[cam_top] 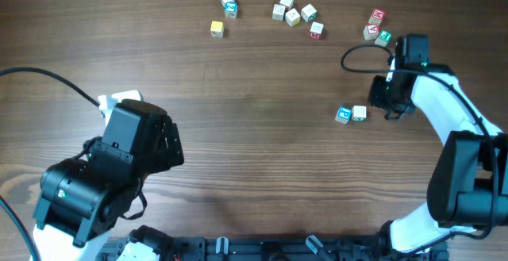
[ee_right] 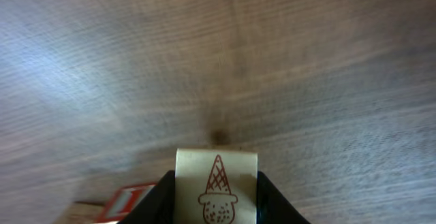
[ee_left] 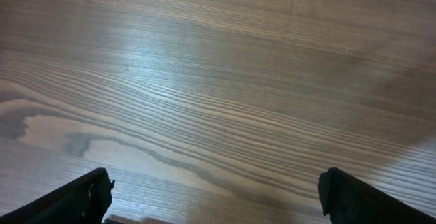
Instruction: Form a horizontal line
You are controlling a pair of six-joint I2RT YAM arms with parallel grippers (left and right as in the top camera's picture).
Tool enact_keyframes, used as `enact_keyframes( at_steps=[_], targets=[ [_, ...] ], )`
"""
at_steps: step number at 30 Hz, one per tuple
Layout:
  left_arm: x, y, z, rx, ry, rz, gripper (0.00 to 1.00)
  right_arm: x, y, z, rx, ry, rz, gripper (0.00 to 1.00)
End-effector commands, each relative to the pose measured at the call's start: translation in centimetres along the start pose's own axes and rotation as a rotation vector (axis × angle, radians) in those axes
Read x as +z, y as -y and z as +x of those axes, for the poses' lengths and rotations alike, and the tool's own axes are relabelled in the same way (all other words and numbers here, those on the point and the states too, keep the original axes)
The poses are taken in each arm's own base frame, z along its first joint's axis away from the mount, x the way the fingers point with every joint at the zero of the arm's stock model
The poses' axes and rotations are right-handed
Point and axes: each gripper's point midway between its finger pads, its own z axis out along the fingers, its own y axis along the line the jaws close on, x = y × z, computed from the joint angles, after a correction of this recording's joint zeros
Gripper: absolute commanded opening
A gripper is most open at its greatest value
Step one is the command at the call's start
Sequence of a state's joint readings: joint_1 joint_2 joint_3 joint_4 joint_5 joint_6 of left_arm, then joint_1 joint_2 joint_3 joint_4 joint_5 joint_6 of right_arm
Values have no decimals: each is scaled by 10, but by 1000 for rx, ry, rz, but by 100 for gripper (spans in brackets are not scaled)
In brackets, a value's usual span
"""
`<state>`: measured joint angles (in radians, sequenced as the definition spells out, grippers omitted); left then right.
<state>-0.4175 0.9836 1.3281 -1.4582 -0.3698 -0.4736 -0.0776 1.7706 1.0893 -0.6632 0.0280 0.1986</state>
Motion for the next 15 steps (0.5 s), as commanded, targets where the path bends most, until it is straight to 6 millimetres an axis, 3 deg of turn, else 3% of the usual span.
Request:
enact_keyframes(
  at_steps=[1,2,4,5,6,10,14,15],
  targets=[
    [1,-3,-1,-16,4,-14,100,11,9,11,-11,-16,40,26],
    [1,-3,-1,-16,3,-14,100,11,10,10,-11,-15,45,31],
    [1,-3,-1,-16,3,-14,100,11,10,10,-11,-14,47,59],
    [1,-3,-1,-16,3,-14,100,9,10,9,-11,-14,47,76],
    [1,-3,-1,-16,3,-14,100,7,10,8,-10,-16,47,100],
    [1,-3,-1,-16,3,-14,100,-33,16,-12,37,-22,103,100],
    [1,-3,-1,-16,3,-14,100,-111,18,-51,44,77,127,100],
    [1,-3,-1,-16,3,-14,100,-142,15,-59,50,121,103,100]
  ],
)
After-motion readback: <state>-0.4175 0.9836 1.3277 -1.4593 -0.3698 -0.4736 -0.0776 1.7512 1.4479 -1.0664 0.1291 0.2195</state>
